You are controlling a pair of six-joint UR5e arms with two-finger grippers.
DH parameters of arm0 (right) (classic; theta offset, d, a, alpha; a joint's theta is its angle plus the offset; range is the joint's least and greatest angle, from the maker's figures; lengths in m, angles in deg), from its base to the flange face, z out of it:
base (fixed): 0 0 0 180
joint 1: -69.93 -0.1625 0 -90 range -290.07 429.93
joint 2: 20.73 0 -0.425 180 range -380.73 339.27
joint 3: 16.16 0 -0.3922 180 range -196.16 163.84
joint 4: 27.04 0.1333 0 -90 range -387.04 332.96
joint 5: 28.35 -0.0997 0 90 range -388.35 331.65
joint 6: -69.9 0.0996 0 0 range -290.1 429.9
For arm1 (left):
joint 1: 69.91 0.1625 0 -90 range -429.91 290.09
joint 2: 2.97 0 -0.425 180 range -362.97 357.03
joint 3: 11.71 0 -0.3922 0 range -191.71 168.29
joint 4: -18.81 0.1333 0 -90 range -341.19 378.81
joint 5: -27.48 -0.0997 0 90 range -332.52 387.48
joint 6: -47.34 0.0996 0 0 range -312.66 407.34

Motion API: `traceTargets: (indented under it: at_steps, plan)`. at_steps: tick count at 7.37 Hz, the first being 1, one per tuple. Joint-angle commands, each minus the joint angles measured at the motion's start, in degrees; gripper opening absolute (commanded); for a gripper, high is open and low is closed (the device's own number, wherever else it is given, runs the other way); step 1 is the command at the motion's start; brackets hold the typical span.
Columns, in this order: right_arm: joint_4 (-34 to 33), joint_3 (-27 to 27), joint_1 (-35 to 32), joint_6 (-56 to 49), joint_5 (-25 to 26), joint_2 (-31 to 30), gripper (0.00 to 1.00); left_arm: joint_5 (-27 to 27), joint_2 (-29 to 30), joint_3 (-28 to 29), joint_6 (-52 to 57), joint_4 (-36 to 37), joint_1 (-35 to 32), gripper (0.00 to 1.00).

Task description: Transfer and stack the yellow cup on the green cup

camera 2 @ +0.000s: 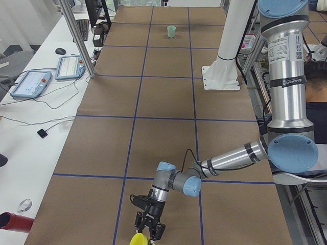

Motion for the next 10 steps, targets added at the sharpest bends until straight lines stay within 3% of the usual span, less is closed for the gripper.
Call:
traceTargets:
  at_steps: [1, 3, 4, 5, 7, 10]
  plan:
    - [0.00, 0.41, -0.03, 0.12, -1.73, -0.13, 1.00, 0.20, 5.22, -0.13, 19.74, -18.76, -6.63, 0.28]
    - [0.00, 0.59, -0.03, 0.30, -2.36, -0.14, 1.00, 0.73, 11.70, -0.31, 19.96, -20.84, -6.55, 0.24]
    - [0.00, 0.50, -0.03, 1.08, -2.45, -0.14, 1.00, 3.69, 12.95, -0.57, 20.05, -23.80, -6.46, 0.23]
    - [0.00, 0.50, -0.03, 1.09, -2.45, -0.14, 1.00, 11.98, 12.96, -0.48, 21.70, -29.66, -6.55, 0.23]
    - [0.00, 0.50, -0.03, 1.18, -2.45, -0.05, 1.00, 22.48, 13.23, -1.27, 29.08, -40.49, -6.64, 0.20]
    - [0.00, 0.42, -0.03, 3.18, -2.54, 0.56, 1.00, 42.78, 13.58, -3.63, 29.36, -53.41, -10.50, 0.11]
